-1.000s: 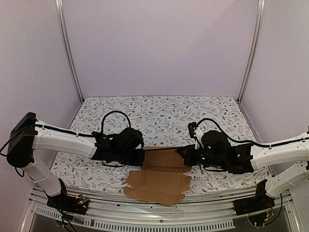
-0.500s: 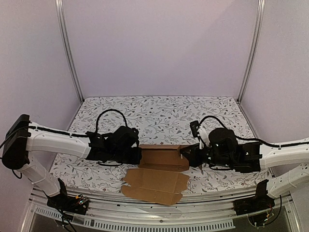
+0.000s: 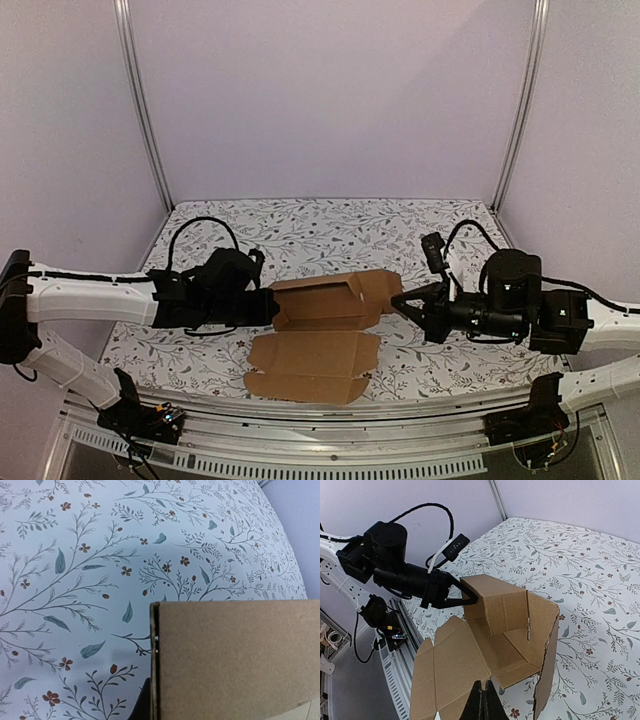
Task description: Fold the paper box
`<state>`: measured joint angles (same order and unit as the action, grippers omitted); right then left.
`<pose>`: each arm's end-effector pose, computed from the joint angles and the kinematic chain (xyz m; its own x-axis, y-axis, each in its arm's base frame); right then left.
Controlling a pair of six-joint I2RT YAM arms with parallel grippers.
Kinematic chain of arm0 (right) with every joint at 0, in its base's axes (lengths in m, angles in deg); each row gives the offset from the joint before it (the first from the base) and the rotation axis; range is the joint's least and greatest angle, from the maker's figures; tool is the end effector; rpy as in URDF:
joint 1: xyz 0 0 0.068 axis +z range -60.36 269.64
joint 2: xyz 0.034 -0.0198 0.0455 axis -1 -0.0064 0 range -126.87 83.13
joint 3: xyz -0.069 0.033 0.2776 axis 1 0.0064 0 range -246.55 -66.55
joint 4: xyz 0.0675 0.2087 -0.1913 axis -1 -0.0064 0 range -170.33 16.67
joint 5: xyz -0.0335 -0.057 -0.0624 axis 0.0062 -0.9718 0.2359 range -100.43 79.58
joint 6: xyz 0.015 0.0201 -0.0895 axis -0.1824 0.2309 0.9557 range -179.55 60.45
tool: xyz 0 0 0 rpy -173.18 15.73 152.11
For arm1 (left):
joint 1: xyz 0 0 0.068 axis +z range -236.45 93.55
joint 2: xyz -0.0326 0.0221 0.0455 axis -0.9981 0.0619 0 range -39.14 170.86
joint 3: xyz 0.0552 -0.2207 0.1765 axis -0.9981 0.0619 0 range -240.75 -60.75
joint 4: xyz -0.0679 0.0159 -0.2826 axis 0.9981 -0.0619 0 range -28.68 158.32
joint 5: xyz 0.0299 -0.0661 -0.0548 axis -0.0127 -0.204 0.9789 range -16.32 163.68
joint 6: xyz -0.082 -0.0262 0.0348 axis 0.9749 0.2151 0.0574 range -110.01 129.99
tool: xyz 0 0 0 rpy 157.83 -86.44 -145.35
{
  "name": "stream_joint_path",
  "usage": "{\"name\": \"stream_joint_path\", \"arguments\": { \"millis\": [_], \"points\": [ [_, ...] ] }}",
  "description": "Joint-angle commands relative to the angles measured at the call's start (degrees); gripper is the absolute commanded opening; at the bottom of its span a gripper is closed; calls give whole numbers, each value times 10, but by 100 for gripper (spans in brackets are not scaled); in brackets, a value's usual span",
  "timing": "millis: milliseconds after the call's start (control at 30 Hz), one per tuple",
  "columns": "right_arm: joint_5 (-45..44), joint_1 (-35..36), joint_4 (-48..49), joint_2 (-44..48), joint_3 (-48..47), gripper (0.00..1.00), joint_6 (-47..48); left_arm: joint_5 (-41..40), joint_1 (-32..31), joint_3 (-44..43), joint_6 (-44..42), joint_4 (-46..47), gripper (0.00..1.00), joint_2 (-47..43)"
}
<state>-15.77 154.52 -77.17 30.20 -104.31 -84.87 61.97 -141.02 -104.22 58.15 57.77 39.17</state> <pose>0.1269 0.2526 0.2709 -0.4946 -0.0518 -0.8676 -0.7220 0.5802 0.3769 0.2075 -0.2623 0.1678 -0.8081 -0.1226 -0.5762 0.1696 0.8883 -0.4268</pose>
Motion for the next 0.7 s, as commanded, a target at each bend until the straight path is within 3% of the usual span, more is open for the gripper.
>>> {"name": "stream_joint_path", "arguments": {
  "millis": [0, 300, 667],
  "points": [
    [46, 3, 11, 35, 10, 0, 32, 29, 23, 20, 19, 30, 0, -32],
    [130, 4, 132, 47, 52, 0, 36, 87, 41, 52, 71, 83, 0, -85],
    [60, 4, 244, 0, 56, 0, 28, 127, 43, 60, 94, 121, 0, -122]
  ]
}}
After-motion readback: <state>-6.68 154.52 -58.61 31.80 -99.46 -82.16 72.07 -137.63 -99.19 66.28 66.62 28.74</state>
